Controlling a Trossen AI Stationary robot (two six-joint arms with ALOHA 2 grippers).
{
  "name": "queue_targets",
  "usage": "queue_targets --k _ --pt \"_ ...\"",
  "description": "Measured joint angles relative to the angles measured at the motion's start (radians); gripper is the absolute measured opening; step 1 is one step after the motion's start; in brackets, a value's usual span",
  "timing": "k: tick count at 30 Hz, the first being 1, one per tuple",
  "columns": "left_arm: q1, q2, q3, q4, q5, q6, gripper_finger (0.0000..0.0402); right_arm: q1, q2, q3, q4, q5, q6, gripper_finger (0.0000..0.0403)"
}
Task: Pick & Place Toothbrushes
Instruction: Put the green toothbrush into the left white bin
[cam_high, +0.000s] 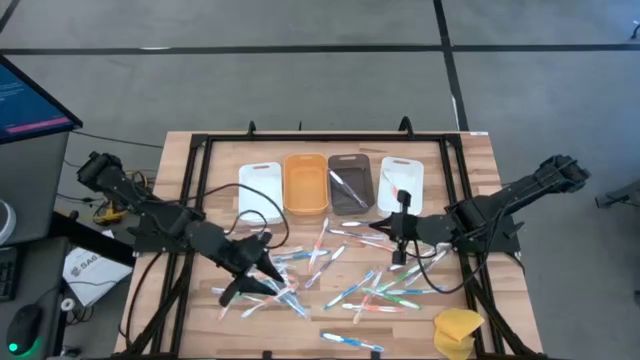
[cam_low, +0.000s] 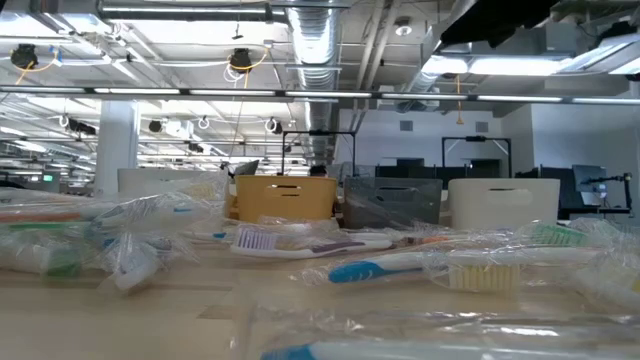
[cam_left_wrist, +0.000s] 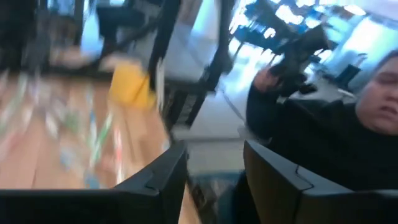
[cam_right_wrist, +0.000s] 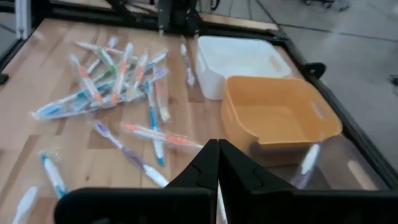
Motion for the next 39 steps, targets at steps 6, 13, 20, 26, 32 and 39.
queue_targets --k 6,13,20,26,32,39 --pt "-0.072 0.059 0.232 -0.377 -0.189 0.105 0.0138 0.001 0.000 0.000 -0.013 -0.013 0.025 0.0001" --pt "-0.082 0.144 0.322 -0.659 -0.266 -0.110 0.0131 0.006 0.000 0.000 -0.039 -0.015 0.025 0.0001" --pt "-0.130 0.238 0.291 -0.699 -0.191 -0.248 0.0131 -0.005 0.000 -0.001 -0.066 -0.015 -0.007 0.0001" --pt "-0.159 0.299 0.291 -0.711 -0.184 -0.334 0.0131 -0.048 0.000 -0.001 -0.059 -0.015 -0.084 0.0001" --pt "-0.201 0.348 0.252 -0.737 -0.173 -0.394 0.0131 -0.095 0.000 -0.001 -0.065 -0.041 -0.092 0.0001" --pt "-0.205 0.352 0.135 -0.739 -0.173 -0.639 0.0131 -0.114 0.000 -0.001 -0.082 -0.090 -0.092 0.0001"
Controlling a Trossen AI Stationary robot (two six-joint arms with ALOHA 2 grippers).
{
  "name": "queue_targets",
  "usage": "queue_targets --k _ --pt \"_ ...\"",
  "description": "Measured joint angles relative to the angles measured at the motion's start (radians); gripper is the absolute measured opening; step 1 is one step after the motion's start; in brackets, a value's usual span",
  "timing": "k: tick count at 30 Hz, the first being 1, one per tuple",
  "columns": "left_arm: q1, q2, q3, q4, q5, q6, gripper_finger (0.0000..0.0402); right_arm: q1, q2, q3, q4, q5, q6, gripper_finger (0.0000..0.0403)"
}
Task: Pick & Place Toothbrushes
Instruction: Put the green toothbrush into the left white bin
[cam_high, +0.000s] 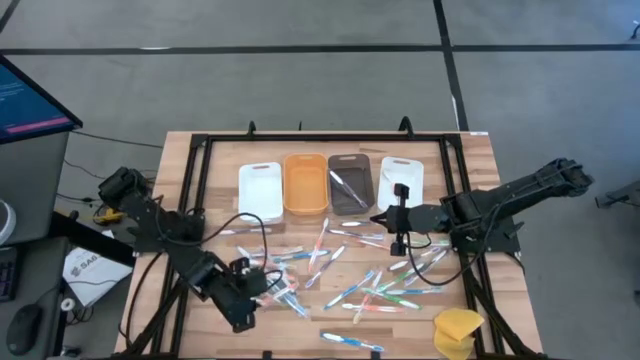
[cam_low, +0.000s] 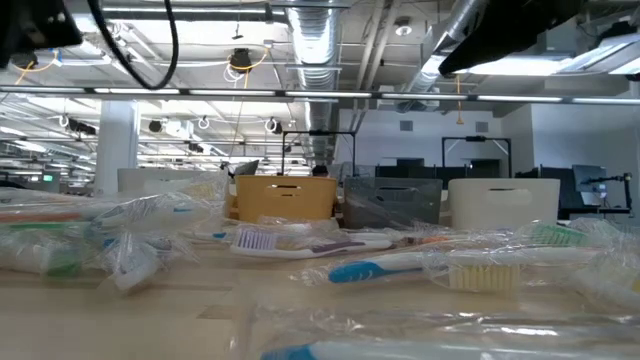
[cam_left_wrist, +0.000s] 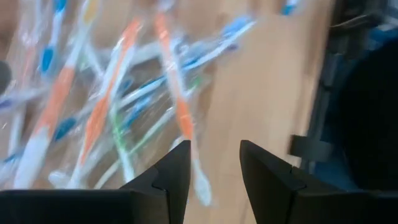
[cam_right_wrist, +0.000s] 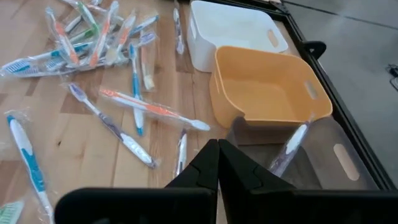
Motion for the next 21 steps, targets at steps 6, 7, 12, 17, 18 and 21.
queue_targets --k 6,7,12,17,18,21 --pt "-0.009 -0.006 -0.051 0.009 -0.003 -0.041 0.0131 0.003 0.000 0.000 -0.006 -0.027 0.001 0.0001" --pt "-0.009 -0.006 -0.061 0.009 -0.002 -0.051 0.0131 0.003 0.000 0.000 -0.006 -0.039 0.001 0.0001" --pt "-0.008 -0.006 -0.104 0.009 -0.003 -0.067 0.0131 0.003 0.000 0.000 -0.006 -0.094 0.008 0.0001" --pt "-0.008 -0.006 -0.139 0.014 -0.002 -0.067 0.0131 0.003 0.000 0.000 -0.006 -0.102 0.011 0.0001" --pt "-0.008 -0.006 -0.146 0.014 -0.002 -0.067 0.0131 0.003 0.000 0.000 -0.006 -0.102 0.011 0.0001" --pt "-0.008 -0.006 -0.164 0.014 -0.003 -0.068 0.0131 0.003 0.000 0.000 -0.006 -0.102 0.015 0.0001"
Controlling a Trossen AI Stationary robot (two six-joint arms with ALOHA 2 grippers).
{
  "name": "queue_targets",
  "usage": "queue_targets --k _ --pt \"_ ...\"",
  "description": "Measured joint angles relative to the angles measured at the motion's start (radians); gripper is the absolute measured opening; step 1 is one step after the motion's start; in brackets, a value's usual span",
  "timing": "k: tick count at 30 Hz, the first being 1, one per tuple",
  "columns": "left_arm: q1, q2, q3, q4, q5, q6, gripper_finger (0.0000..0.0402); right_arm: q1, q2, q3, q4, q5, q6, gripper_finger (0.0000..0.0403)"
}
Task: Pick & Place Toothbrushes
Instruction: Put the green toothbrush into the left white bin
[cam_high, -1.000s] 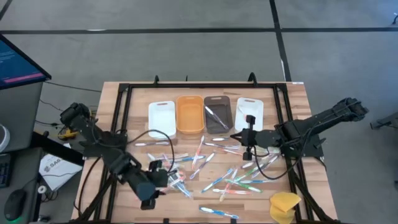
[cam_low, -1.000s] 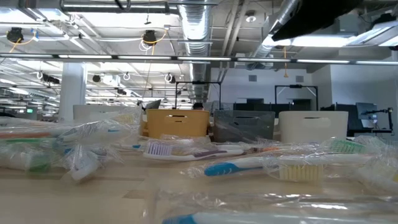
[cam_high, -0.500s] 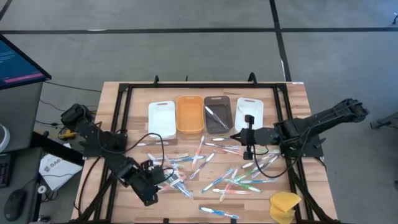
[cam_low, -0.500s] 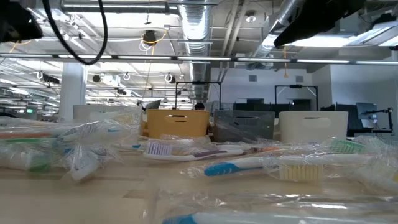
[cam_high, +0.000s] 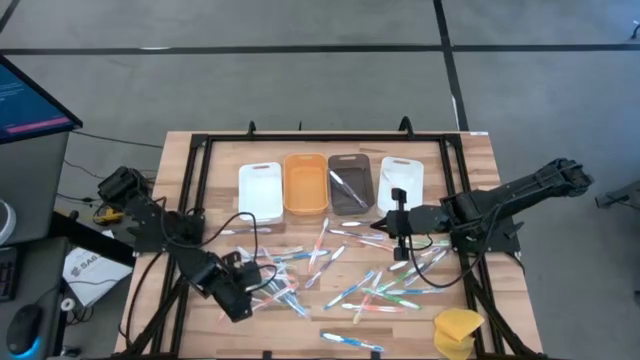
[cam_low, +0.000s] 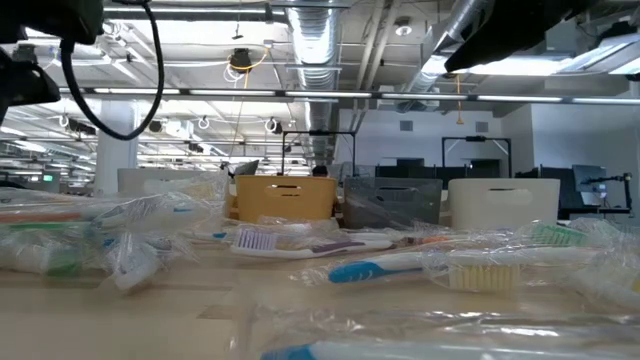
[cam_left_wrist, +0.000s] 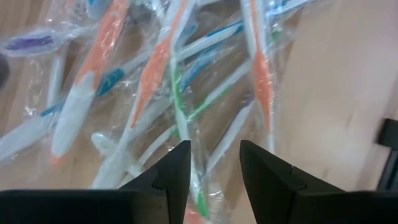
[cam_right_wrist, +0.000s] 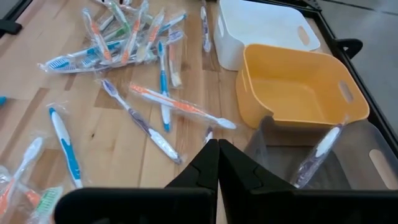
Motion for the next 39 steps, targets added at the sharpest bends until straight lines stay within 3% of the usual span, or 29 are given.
queue_targets --k 21,39 --pt "0.003 0.000 -0.063 0.049 -0.003 -0.048 0.0131 0.013 0.002 0.000 -0.015 -0.002 0.026 0.0001" --pt "0.040 0.102 -0.063 0.059 -0.003 -0.039 0.0131 0.013 0.002 0.000 -0.016 -0.002 0.011 0.0001"
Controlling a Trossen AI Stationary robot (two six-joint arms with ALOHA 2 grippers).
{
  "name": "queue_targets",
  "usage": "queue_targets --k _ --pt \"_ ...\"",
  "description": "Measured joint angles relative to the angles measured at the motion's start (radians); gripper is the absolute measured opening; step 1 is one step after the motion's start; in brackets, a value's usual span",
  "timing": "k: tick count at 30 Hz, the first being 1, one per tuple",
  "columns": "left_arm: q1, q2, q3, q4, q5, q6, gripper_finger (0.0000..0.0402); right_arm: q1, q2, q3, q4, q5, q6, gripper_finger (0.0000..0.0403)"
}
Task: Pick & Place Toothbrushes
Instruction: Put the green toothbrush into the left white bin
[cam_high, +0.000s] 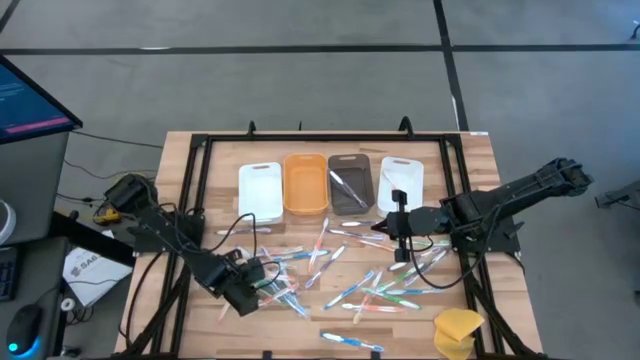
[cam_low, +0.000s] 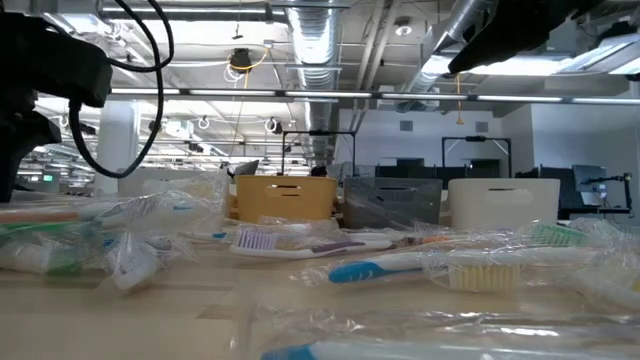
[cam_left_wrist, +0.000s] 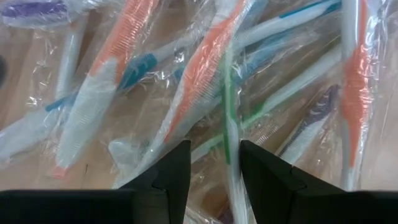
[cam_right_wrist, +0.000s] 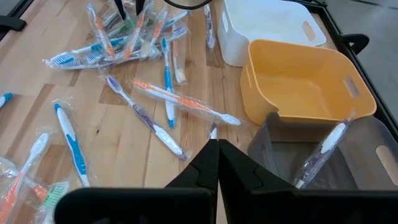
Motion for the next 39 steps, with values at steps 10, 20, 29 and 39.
queue_targets --k 10,20,29,39 --pt "0.000 0.003 0.000 0.009 0.006 0.002 0.0112 0.000 0.000 0.000 0.000 0.000 0.000 0.0001" --pt "0.000 0.003 0.000 0.010 0.004 0.002 0.0013 0.000 0.000 0.000 0.000 0.000 0.000 0.0001" --pt "0.000 -0.006 0.000 0.021 0.024 -0.004 0.0013 0.000 0.000 0.000 -0.007 0.000 0.000 0.0001" --pt "0.000 -0.109 0.049 0.029 0.032 -0.012 0.0014 0.000 0.000 0.000 -0.007 0.001 0.000 0.0001"
